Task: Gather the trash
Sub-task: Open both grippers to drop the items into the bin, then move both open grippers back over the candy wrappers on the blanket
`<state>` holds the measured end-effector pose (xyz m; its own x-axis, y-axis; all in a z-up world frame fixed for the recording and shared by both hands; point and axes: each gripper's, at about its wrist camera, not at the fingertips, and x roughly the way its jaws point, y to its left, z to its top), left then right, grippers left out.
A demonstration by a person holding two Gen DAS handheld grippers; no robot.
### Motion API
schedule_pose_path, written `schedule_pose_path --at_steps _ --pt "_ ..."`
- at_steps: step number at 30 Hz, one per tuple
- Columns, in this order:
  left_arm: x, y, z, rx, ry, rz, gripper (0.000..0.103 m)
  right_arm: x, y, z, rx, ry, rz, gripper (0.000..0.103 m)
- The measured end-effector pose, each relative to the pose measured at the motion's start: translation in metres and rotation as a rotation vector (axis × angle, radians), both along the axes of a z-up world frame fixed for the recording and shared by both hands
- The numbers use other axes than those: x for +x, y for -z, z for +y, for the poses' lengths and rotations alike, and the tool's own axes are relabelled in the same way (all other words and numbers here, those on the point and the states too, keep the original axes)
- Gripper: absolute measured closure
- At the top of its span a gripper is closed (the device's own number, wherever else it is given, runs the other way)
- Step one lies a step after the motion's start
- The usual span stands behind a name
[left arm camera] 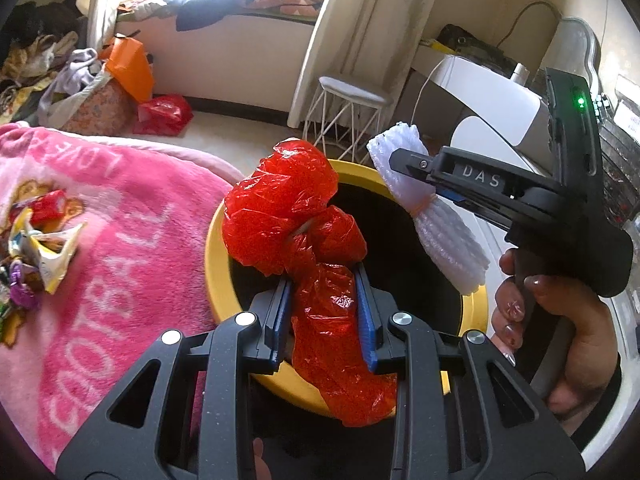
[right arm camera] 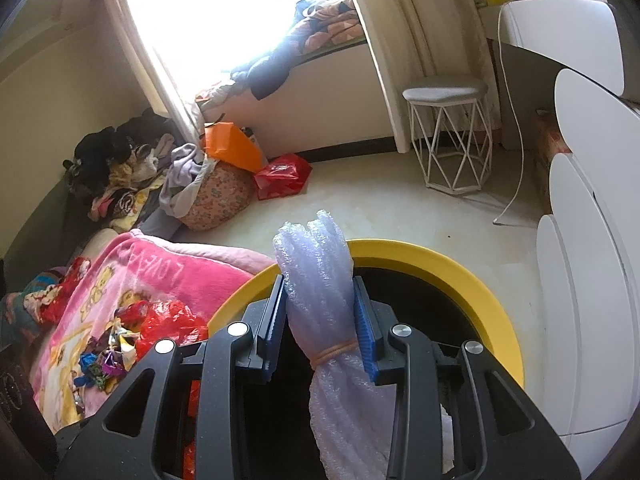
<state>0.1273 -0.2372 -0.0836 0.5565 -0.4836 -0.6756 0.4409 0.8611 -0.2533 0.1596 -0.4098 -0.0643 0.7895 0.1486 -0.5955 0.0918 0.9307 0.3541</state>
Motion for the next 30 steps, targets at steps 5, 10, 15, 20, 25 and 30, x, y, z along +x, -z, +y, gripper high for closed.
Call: schedule_pose_path --at_steps 5,10,15,20,25,30 --pt "0.006 0.003 -0.005 -0.009 0.003 -0.001 0.079 0.0 0.003 -0.007 0.012 0.017 0.005 0.067" --pt "0.009 0.003 -0.004 -0.033 -0.008 -0.003 0.054 -0.002 0.003 -0.01 0.016 0.034 -0.003 0.048" --pt "0.005 -0.003 0.006 -0.063 -0.043 -0.027 0.023 -0.001 0.002 -0.013 0.015 0.05 -0.001 0.039" --pt "0.002 -0.011 0.018 -0.074 -0.092 -0.046 0.011 -0.002 0.0 -0.01 -0.01 0.059 -0.009 0.034" --pt "-0.005 -0.02 0.031 -0.077 -0.131 -0.072 0.011 -0.003 -0.006 -0.002 -0.044 0.037 -0.022 0.03" --pt "-0.009 -0.026 0.044 -0.084 -0.167 -0.089 0.011 -0.006 -0.015 0.011 -0.074 0.005 -0.046 0.028"
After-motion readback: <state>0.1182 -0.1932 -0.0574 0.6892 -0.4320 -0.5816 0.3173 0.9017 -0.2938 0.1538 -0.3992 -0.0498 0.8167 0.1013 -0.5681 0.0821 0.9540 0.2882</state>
